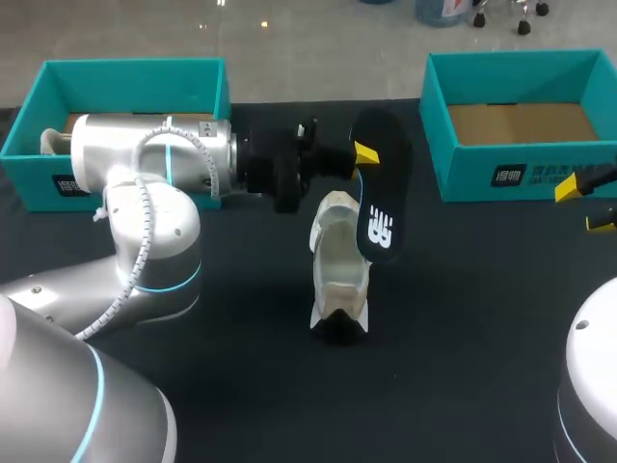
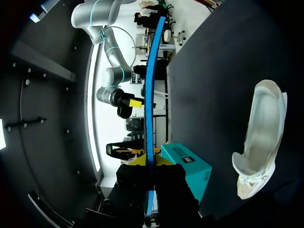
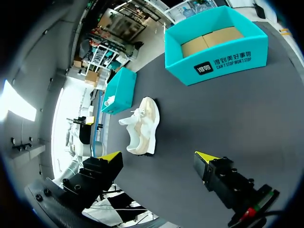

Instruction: Take the shoe out of the shoebox, open the shoe tongue, remove and reinsert the insole, then place the shoe into the shoebox

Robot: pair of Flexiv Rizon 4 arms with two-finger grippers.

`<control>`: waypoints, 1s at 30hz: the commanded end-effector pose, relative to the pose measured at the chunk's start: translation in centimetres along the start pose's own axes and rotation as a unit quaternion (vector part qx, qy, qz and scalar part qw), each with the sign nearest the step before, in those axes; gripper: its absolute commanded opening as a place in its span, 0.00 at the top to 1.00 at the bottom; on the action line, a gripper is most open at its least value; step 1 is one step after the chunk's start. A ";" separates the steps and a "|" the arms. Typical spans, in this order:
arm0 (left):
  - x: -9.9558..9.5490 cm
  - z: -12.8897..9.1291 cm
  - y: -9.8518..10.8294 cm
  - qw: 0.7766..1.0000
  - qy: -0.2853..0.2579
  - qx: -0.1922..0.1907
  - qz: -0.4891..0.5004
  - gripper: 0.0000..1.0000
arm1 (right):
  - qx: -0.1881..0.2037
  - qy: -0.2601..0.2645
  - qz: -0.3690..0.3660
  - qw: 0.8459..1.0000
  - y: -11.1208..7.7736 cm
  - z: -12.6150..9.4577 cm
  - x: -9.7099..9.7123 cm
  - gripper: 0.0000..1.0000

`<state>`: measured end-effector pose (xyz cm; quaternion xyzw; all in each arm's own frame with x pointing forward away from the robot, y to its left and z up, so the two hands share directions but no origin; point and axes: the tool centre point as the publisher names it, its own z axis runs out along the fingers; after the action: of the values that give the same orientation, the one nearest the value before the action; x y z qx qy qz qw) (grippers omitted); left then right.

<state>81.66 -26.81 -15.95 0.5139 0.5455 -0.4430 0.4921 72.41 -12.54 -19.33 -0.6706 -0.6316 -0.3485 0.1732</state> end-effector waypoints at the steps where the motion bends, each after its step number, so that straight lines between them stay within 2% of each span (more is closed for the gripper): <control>1: -0.1 0.1 -0.1 1.000 0.003 -0.001 0.000 1.00 | -0.007 -0.003 0.001 1.000 -0.6 0.1 0.3 0.00; 6: -0.1 0.1 -0.1 1.000 0.003 -0.001 0.000 1.00 | -0.007 -0.003 0.001 1.000 -0.6 0.1 0.3 0.00; 10: -1.1 -0.7 -1.4 0.996 -0.033 0.030 -0.080 1.00 | -0.007 -0.003 0.001 1.000 -0.6 0.1 0.3 0.00; 16: -1.8 -2.1 -2.9 0.980 -0.035 0.067 -0.183 1.00 | -0.007 -0.003 0.001 1.000 -0.6 0.1 0.3 0.00; 23: -1.7 -2.6 -5.2 0.952 -0.025 0.112 -0.285 1.00 | -0.007 -0.003 0.001 1.000 -0.6 0.1 0.3 0.00; 27: -1.4 -2.9 -6.6 0.946 -0.029 0.116 -0.301 1.00 | -0.007 -0.003 0.001 1.000 -0.6 0.1 0.3 0.00; 30: -1.4 -2.9 -6.6 0.946 -0.029 0.116 -0.301 1.00 | -0.007 -0.003 0.001 1.000 -0.6 0.1 0.3 0.00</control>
<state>75.13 -24.92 -14.40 0.3665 0.6047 -0.6464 0.2869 71.97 -12.17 -19.32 -0.6721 -0.6298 -0.3513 0.1679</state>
